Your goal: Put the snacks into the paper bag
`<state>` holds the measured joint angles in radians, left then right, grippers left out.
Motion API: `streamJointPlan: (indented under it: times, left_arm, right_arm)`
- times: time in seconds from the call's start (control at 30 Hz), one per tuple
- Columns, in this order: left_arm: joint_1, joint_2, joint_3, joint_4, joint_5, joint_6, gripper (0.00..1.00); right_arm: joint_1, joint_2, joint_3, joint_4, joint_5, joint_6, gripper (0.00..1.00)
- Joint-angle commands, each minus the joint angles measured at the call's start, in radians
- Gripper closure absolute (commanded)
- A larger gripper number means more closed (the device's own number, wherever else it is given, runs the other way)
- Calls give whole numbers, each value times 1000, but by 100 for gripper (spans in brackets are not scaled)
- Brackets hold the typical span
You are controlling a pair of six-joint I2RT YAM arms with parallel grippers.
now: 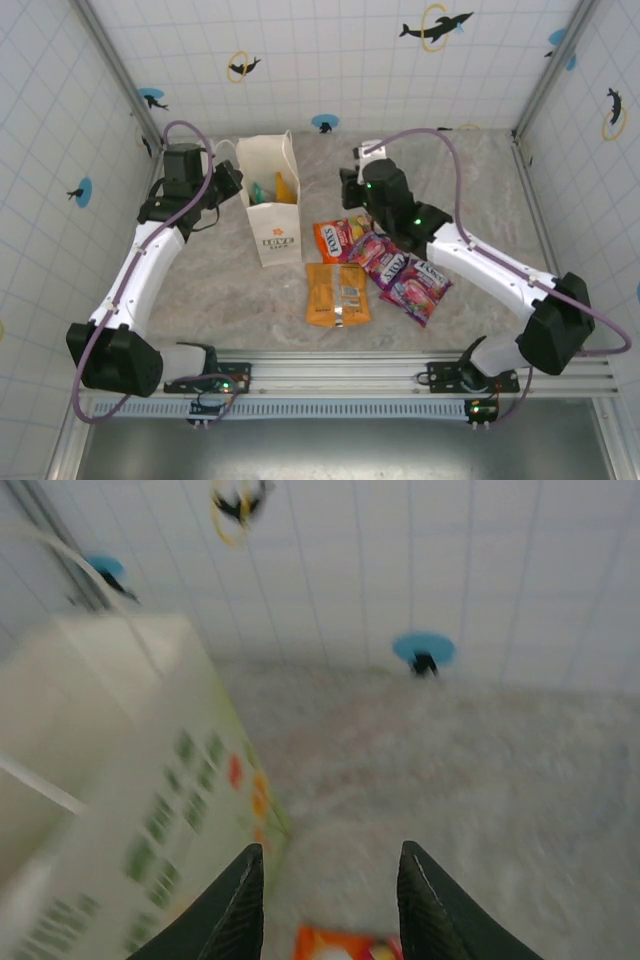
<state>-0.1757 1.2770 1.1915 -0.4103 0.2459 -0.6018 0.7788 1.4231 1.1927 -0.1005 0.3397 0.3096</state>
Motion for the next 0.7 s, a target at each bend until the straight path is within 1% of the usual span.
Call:
streamJointPlan:
  times: [0.0, 0.1, 0.2, 0.27, 0.37, 0.5, 0.67]
  left_arm:
    - [1, -7, -10, -8, -6, 26, 94]
    - [0, -16, -17, -7, -15, 24, 94]
    - [1, -20, -30, 1, -16, 15, 94]
    - [0, -18, -33, -1, -14, 13, 94]
    - [1, -19, -33, -8, -13, 13, 94]
    - [1, -25, -30, -21, -16, 16, 94]
    - [1, -28, -30, -23, -26, 16, 94]
  right_arm:
    - [-1, -19, -49, -297, -58, 32, 59]
    - [43, -25, -101, -416, 27, 16, 55]
    - [100, -12, -134, -517, 101, 25, 45]
    - [123, 22, -123, -606, 129, 51, 44]
    - [154, 70, -105, -692, 182, 91, 41]
    - [203, 109, -125, -696, 230, 127, 39]
    - [242, 154, -137, -655, 270, 152, 35]
